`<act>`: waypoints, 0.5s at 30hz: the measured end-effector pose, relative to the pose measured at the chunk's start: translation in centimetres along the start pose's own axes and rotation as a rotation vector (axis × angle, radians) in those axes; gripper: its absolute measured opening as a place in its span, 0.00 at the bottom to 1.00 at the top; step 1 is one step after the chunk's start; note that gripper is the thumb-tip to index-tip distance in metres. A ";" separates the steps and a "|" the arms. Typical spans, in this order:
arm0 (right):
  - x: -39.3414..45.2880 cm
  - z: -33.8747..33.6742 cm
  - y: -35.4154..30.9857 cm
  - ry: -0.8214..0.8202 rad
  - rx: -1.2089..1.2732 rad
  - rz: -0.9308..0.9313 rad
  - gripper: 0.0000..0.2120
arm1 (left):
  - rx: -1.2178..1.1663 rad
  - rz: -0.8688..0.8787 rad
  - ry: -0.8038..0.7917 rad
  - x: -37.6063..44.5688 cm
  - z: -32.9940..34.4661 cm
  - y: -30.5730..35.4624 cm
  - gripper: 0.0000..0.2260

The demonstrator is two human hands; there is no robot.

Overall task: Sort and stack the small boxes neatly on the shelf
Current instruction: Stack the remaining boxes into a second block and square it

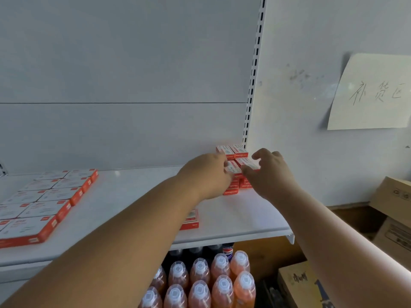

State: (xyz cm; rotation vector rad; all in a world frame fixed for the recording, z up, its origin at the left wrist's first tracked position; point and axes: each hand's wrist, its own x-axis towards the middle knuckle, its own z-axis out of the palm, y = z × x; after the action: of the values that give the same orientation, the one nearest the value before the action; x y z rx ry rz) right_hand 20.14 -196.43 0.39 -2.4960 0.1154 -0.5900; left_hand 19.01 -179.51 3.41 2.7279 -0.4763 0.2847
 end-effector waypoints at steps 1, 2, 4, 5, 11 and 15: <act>0.5 0.1 0.2 -0.041 0.006 0.005 0.20 | 0.021 -0.025 -0.002 1.0 0.4 0.5 0.17; 0.9 0.1 0.5 -0.075 0.011 -0.003 0.20 | 0.045 -0.060 -0.004 1.8 0.7 0.9 0.21; 1.5 0.2 1.0 -0.111 0.019 -0.034 0.17 | 0.059 -0.153 -0.015 2.8 1.5 1.3 0.31; 1.7 0.1 1.4 -0.123 0.027 -0.048 0.15 | 0.052 -0.194 -0.015 3.0 1.8 1.4 0.34; 2.5 -0.2 3.0 -0.205 0.167 -0.072 0.18 | 0.052 -0.388 0.042 2.8 2.9 1.5 0.32; 2.6 -0.5 3.1 -0.257 0.275 -0.090 0.11 | -0.087 -0.499 0.016 2.4 2.7 1.6 0.17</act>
State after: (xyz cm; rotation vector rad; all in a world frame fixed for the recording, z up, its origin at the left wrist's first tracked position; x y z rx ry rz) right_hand 22.35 -199.82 0.09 -2.2918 -0.1655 -0.2928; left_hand 20.99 -182.61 2.01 2.6454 0.1968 0.1481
